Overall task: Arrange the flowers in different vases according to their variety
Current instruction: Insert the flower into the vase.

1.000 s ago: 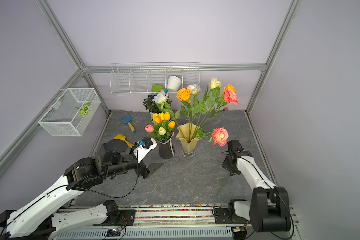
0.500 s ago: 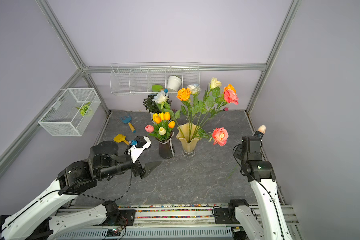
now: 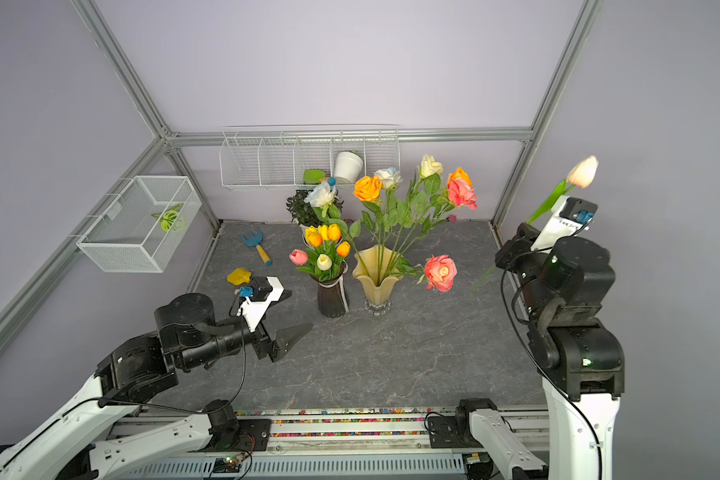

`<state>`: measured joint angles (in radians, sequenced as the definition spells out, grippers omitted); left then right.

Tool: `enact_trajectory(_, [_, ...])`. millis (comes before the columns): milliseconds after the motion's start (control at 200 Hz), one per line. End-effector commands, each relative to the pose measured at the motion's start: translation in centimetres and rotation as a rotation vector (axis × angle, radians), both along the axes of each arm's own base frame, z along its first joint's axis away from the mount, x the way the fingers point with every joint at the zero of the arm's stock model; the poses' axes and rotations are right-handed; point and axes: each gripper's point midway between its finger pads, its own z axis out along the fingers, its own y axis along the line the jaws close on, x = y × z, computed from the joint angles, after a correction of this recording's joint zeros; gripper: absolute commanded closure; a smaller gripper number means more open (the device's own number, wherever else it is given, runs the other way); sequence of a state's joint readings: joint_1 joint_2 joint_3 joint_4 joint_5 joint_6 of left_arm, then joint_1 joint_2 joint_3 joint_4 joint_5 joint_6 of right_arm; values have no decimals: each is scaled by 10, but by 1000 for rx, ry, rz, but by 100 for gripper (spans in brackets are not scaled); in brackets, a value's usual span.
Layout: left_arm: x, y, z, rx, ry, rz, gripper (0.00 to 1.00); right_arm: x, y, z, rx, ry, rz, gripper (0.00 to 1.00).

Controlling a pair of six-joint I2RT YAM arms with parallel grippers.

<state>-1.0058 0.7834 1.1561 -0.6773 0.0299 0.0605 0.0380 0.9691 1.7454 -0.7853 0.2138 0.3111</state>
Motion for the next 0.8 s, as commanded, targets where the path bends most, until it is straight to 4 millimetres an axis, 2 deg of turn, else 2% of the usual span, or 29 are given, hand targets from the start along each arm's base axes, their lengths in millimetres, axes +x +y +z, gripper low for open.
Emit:
enact_trajectory(0, [4, -2, -1, -14, 3, 15, 9, 6, 19, 29, -10, -46, 101, 100])
enact_trajectory(220, [5, -5, 0, -16, -4, 4, 9, 19, 61, 93, 90, -178, 320, 100])
enact_trajectory(330, [5, -5, 1, -17, -6, 4, 9, 28, 94, 120, 100, -240, 445, 100])
enact_trajectory(395, [4, -5, 1, -19, -5, 5, 9, 35, 123, 128, 71, -250, 521, 100])
enact_trajectory(470, [4, -3, 0, -18, -2, 10, 9, 46, 160, 127, 13, -239, 585, 100])
enact_trajectory(600, [4, -1, 0, -18, 0, 19, 9, 57, 225, 110, -116, -210, 654, 100])
enact_trajectory(715, [5, 0, 0, -18, 0, 23, 9, 52, 282, 87, -272, -179, 690, 100])
enact_trajectory(795, [5, 0, 0, -14, -3, 24, 9, 42, 312, 73, -369, -163, 691, 100])
